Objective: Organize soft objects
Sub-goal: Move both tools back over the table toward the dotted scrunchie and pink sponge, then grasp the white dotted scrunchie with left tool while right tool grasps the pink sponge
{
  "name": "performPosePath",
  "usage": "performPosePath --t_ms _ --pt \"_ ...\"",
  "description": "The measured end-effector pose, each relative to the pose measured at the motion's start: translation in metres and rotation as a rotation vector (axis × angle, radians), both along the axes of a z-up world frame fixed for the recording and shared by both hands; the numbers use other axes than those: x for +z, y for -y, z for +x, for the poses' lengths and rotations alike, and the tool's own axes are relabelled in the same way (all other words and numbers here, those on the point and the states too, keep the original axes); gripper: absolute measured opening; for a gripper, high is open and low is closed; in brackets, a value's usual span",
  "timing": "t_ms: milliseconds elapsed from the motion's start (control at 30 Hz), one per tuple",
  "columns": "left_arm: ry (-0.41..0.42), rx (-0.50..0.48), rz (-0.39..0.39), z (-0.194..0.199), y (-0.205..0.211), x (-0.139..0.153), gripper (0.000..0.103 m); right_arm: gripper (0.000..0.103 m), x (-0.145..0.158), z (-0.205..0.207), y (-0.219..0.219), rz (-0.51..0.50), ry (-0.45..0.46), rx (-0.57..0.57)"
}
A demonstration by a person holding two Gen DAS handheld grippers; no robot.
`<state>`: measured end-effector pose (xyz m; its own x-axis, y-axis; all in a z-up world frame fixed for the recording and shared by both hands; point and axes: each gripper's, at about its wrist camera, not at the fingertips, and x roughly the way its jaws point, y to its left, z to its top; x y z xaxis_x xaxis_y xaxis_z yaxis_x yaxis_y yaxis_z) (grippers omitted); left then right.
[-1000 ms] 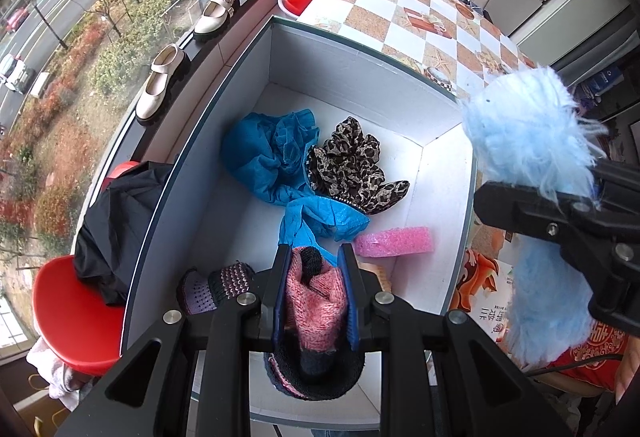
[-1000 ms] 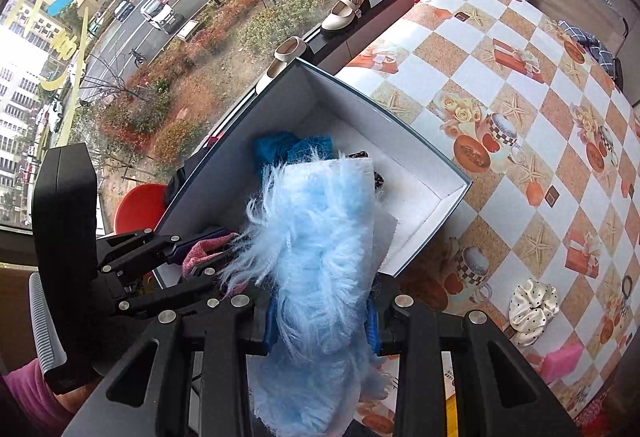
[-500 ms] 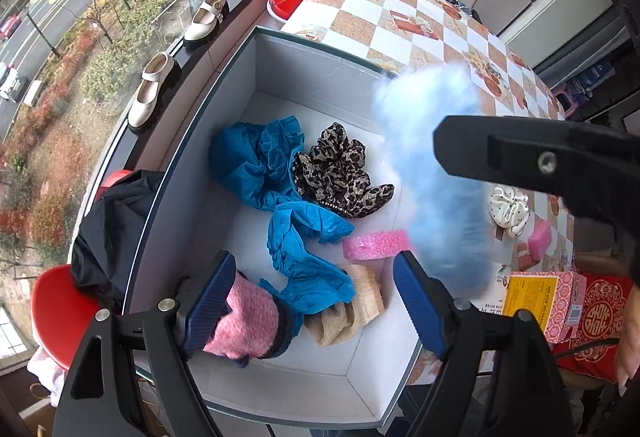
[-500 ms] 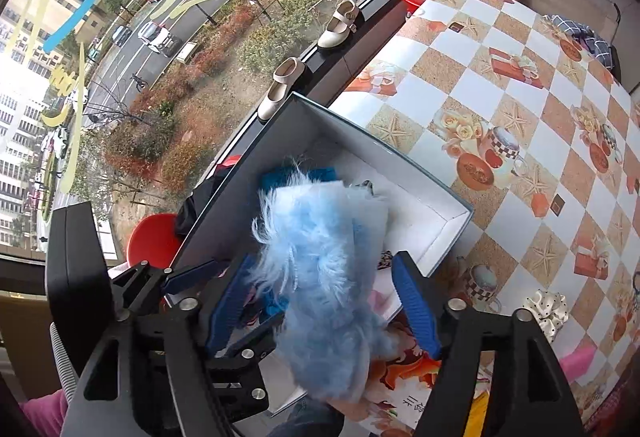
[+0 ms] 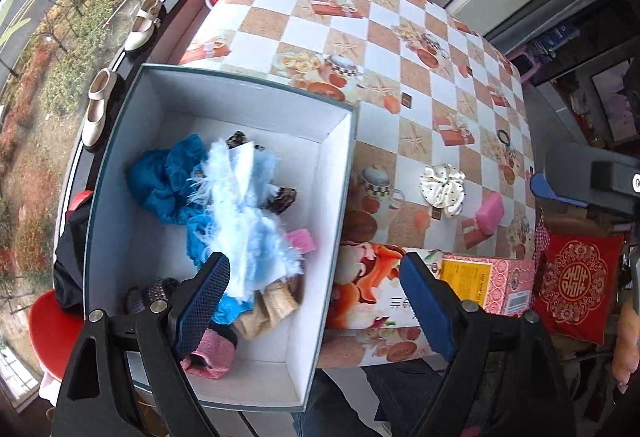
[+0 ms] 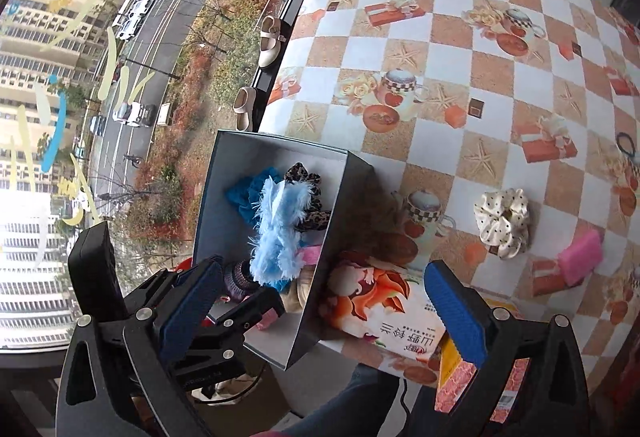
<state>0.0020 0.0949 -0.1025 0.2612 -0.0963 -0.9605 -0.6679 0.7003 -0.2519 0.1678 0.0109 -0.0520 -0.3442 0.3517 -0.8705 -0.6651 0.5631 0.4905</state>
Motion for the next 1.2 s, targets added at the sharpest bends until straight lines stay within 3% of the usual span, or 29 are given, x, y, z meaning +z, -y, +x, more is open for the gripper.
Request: performPosePath --t_ms 233,433,567,767,967,1200 --pt "-0.04 -0.184 -0.03 0.067 0.047 0.001 0.089 0.102 0.01 0.067 0.095 -0.015 -0.063 -0.228" --pt "-0.1 -0.287 -0.082 0.118 0.075 -0.022 0.089 0.102 -0.019 0.126 0.169 -0.116 0.09 -0.344" --pt "-0.166 -0.315 -0.121 0.151 0.08 -0.049 0.089 0.102 -0.061 0.139 0.192 -0.223 0.25 -0.249" --pt "-0.263 -0.362 -0.116 0.191 0.091 -0.088 0.089 0.102 -0.125 0.133 0.193 -0.283 0.293 -0.069" --pt "-0.324 -0.389 -0.141 0.219 0.103 -0.119 0.089 0.102 -0.158 0.131 0.172 -0.285 0.365 0.094" --pt "-0.39 -0.365 -0.147 0.236 0.107 -0.152 0.089 0.102 -0.194 0.133 0.153 -0.281 0.375 0.248"
